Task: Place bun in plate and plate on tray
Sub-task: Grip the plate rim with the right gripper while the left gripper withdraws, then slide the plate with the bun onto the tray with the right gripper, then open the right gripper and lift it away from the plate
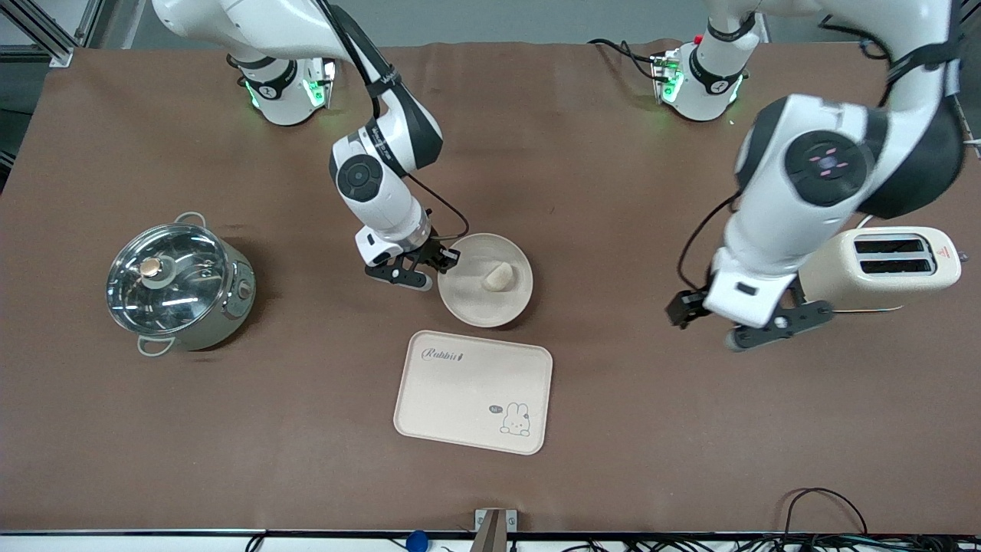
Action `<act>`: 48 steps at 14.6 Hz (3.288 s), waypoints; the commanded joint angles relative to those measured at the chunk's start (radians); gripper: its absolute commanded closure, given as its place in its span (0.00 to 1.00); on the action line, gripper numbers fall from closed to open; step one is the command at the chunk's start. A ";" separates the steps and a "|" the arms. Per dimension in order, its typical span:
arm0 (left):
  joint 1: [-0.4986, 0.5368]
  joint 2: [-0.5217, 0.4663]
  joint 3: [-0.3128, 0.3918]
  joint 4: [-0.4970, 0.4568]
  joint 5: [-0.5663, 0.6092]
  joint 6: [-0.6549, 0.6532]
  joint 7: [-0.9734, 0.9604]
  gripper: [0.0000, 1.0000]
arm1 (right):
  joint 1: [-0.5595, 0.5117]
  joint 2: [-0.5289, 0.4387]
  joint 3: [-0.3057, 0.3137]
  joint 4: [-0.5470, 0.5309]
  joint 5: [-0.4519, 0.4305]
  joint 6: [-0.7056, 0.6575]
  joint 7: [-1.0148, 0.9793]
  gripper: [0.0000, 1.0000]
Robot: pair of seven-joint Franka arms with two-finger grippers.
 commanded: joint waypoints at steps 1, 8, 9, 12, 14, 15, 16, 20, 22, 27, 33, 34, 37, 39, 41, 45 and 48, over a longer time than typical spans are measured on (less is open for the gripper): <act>0.025 -0.077 -0.008 -0.016 0.019 -0.072 0.105 0.00 | -0.061 -0.004 0.007 0.112 0.014 -0.040 0.001 0.99; 0.169 -0.256 -0.012 -0.054 -0.068 -0.218 0.427 0.00 | -0.228 0.384 0.013 0.549 0.073 -0.039 0.016 1.00; 0.176 -0.281 -0.007 -0.066 -0.085 -0.224 0.457 0.00 | -0.244 0.425 0.016 0.586 0.080 -0.039 0.018 1.00; 0.199 -0.356 -0.005 -0.146 -0.111 -0.224 0.474 0.00 | -0.248 0.522 0.015 0.671 0.080 -0.028 0.021 1.00; 0.243 -0.387 -0.010 -0.180 -0.159 -0.226 0.524 0.00 | -0.248 0.528 0.014 0.671 0.080 -0.029 0.016 1.00; 0.246 -0.389 -0.008 -0.178 -0.161 -0.242 0.541 0.00 | -0.247 0.525 0.014 0.671 0.081 -0.029 0.018 1.00; 0.246 -0.390 -0.008 -0.175 -0.161 -0.258 0.546 0.00 | -0.245 0.522 0.014 0.671 0.081 -0.031 0.018 1.00; 0.245 -0.402 -0.015 -0.177 -0.161 -0.261 0.602 0.00 | -0.216 0.496 0.016 0.640 0.084 -0.032 0.029 1.00; 0.245 -0.405 -0.015 -0.175 -0.161 -0.276 0.629 0.00 | -0.207 0.467 0.016 0.581 0.084 -0.028 0.019 1.00; 0.246 -0.416 -0.015 -0.174 -0.164 -0.287 0.629 0.00 | -0.190 0.438 0.018 0.484 0.083 0.053 -0.016 1.00; 0.245 -0.419 -0.015 -0.175 -0.164 -0.292 0.627 0.00 | -0.189 0.433 0.018 0.426 0.084 0.130 -0.042 0.54; 0.245 -0.419 -0.015 -0.175 -0.164 -0.292 0.627 0.00 | -0.187 0.433 0.018 0.424 0.083 0.130 -0.044 0.51; 0.245 -0.418 -0.013 -0.174 -0.164 -0.292 0.627 0.00 | -0.181 0.423 0.016 0.426 0.083 0.129 -0.045 0.44; 0.246 -0.418 -0.013 -0.174 -0.164 -0.290 0.627 0.00 | -0.179 0.403 0.016 0.429 0.080 0.127 -0.053 0.44; 0.246 -0.416 -0.013 -0.174 -0.164 -0.290 0.626 0.00 | -0.184 0.369 0.013 0.426 0.075 0.113 -0.056 0.44; 0.245 -0.416 -0.013 -0.172 -0.164 -0.290 0.624 0.00 | -0.216 0.288 0.008 0.415 0.075 0.015 -0.067 0.25; 0.245 -0.415 -0.013 -0.172 -0.164 -0.287 0.624 0.00 | -0.254 0.220 -0.013 0.357 0.072 0.010 -0.071 0.08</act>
